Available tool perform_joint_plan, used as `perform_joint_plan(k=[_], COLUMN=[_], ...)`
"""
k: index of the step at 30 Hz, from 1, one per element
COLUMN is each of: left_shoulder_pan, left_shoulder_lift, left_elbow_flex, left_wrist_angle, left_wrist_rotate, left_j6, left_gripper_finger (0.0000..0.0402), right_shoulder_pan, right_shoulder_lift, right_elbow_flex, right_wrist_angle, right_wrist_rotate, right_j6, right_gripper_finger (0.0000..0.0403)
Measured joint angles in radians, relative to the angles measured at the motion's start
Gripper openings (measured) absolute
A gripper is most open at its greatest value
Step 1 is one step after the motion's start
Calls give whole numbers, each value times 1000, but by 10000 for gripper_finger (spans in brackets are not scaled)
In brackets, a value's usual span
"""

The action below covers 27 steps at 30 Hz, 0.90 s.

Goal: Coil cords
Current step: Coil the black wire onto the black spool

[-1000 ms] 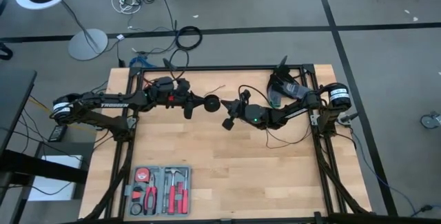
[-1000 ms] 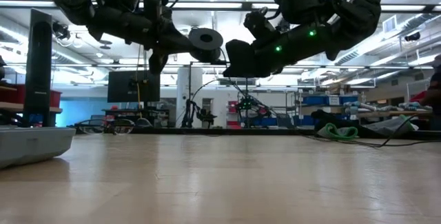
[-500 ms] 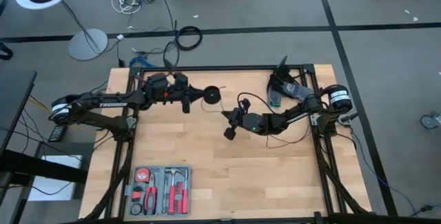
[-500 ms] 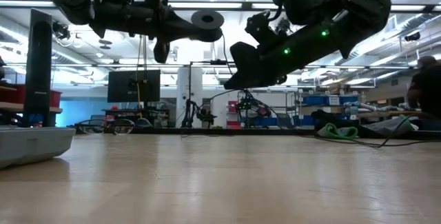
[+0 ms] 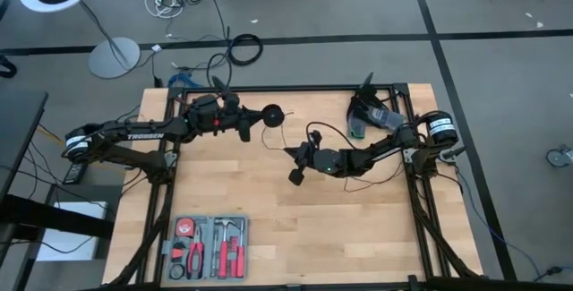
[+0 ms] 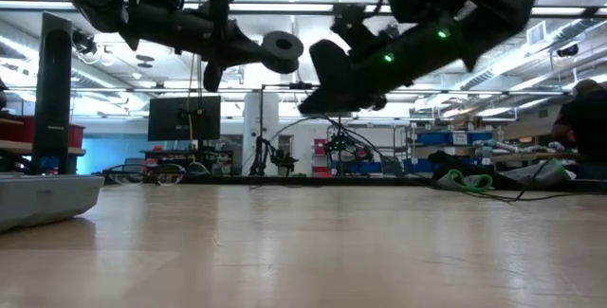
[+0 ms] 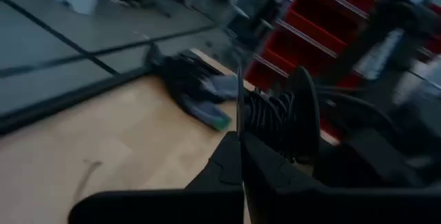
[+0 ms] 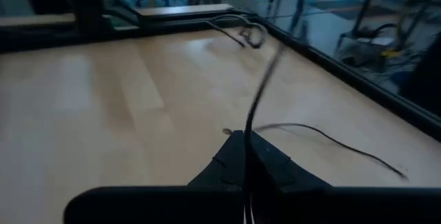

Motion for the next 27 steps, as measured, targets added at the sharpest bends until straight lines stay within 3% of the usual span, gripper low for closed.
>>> perform_joint_plan(k=[11, 15, 20, 24, 27], left_shoulder_pan=[-45, -67, -75, -65, -58], left_shoulder_lift=[55, 68, 68, 66, 66], left_elbow_flex=[0, 0, 0, 0, 0], left_wrist_angle=[-125, -134, -131, -130, -130], left_wrist_rotate=[-238, -259, -260, -262, -262], left_j6=[24, 28, 52, 61, 75], left_gripper_finger=[0, 0, 0, 0, 0], right_shoulder_pan=[-112, -165, -194, -176, -153], right_shoulder_lift=[2, 2, 3, 3, 4], right_elbow_flex=[302, 387, 407, 401, 383], right_wrist_angle=[-425, -567, -749, -788, -815], right_wrist_rotate=[-269, -368, -381, -392, -339], right_j6=[-71, -61, 22, 76, 105], right_gripper_finger=[1, 1, 0, 0, 0])
